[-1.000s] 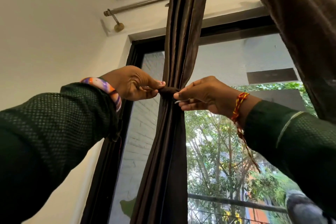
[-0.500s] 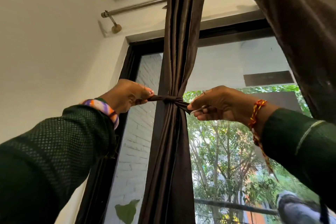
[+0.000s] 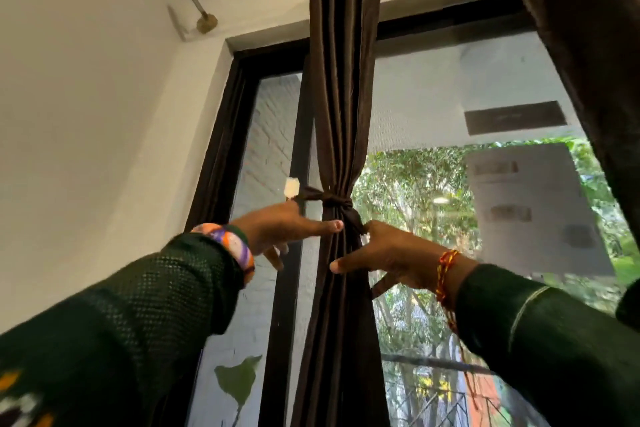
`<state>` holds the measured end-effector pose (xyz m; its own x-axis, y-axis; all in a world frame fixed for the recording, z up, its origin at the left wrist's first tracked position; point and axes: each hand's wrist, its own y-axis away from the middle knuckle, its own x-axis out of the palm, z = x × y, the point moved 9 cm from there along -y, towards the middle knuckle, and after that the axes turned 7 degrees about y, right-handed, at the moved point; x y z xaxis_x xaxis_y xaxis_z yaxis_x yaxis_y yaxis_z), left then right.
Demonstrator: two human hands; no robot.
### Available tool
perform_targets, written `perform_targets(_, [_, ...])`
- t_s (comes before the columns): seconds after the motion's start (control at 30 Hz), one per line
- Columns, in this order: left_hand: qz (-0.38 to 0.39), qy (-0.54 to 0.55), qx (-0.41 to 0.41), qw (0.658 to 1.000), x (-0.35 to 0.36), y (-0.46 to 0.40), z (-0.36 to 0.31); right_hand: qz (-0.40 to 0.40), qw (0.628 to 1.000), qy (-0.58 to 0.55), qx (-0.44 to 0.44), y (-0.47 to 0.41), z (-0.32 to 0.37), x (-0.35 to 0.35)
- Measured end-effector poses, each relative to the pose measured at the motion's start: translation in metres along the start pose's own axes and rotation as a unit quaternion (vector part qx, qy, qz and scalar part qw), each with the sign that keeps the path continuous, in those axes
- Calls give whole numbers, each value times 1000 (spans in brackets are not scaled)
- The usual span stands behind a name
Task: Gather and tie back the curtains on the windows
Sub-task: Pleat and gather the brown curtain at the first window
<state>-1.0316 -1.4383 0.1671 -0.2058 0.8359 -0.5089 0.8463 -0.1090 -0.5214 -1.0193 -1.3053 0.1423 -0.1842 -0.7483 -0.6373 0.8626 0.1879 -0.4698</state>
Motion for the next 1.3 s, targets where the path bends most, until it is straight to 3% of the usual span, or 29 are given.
perform_targets(0.17, [30,48,13,998,56,-25,20,1,1000,-12,0,-21,-40,32])
perform_targets(0.33, [-12,137,-5,990,87,-39,55,10,998,-56,-21,-18,-77,61])
perform_targets(0.53, [-19,134,-25,990,133,-20,116,29,999,-42,17,1,-136,117])
perform_targets(0.73, [-52,77,-76,993,160,6,167,85,992,-56,68,27,-177,166])
perform_targets(1.03, [-110,204,-216,948,167,39,253,143,979,-59,135,29,-198,220])
perform_targets(1.3, [-140,76,-246,956,119,63,335,146,983,-78,76,-13,-169,300])
